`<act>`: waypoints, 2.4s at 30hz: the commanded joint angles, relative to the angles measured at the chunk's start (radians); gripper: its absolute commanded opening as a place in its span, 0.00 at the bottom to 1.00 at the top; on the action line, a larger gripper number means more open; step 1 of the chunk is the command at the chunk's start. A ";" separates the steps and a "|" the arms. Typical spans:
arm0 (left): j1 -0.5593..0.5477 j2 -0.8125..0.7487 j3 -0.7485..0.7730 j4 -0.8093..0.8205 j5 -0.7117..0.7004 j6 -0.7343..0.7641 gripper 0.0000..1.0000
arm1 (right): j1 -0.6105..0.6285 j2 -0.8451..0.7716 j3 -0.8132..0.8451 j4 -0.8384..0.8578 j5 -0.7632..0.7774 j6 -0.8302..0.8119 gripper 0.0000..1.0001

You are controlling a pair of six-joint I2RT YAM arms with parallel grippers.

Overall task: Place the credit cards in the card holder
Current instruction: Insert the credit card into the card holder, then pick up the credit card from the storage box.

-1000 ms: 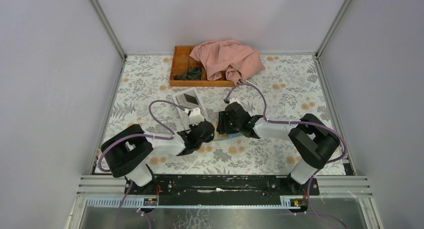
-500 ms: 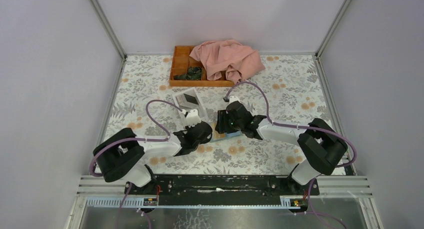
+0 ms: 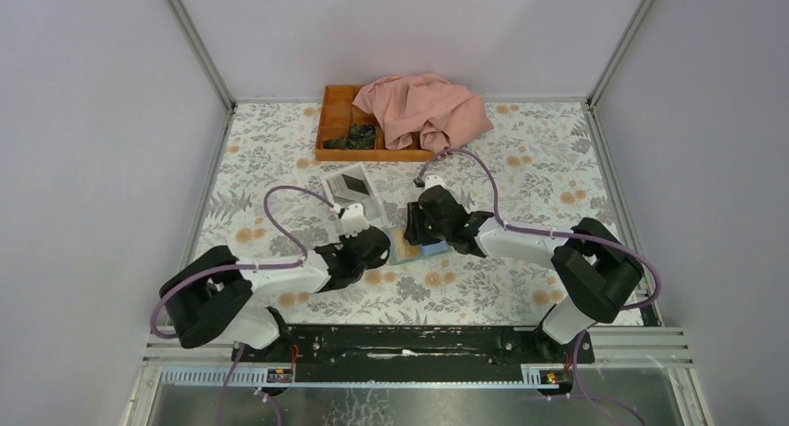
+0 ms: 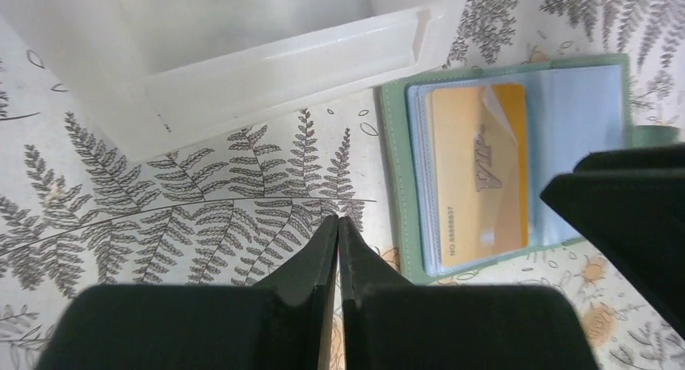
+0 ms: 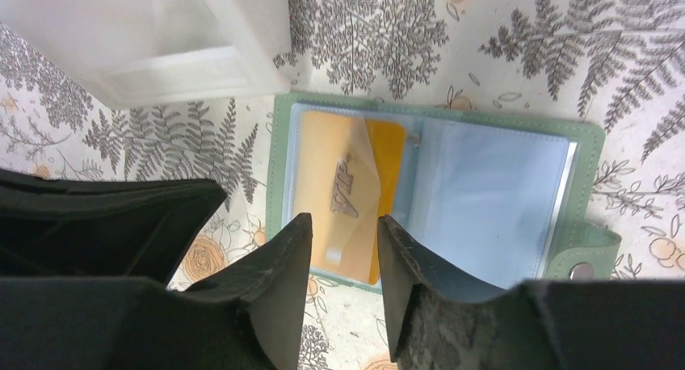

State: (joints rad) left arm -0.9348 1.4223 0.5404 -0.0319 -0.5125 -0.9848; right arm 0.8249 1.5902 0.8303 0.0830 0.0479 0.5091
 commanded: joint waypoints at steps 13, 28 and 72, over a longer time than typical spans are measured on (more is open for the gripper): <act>0.005 -0.477 0.010 -0.254 -0.279 0.003 0.56 | 0.031 0.106 0.376 -0.143 0.020 -0.172 0.49; 0.288 -0.471 0.031 -0.266 -0.221 -0.054 0.89 | 0.059 0.513 0.951 -0.324 -0.059 -0.259 0.55; 0.540 -0.262 -0.097 0.038 0.044 -0.082 0.80 | 0.008 0.794 1.241 -0.399 -0.131 -0.194 0.57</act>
State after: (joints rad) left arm -0.4110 1.1477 0.4561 -0.0589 -0.4850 -1.0641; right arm 0.8402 2.3611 2.0258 -0.3065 -0.0395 0.2962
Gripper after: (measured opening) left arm 0.810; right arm 0.569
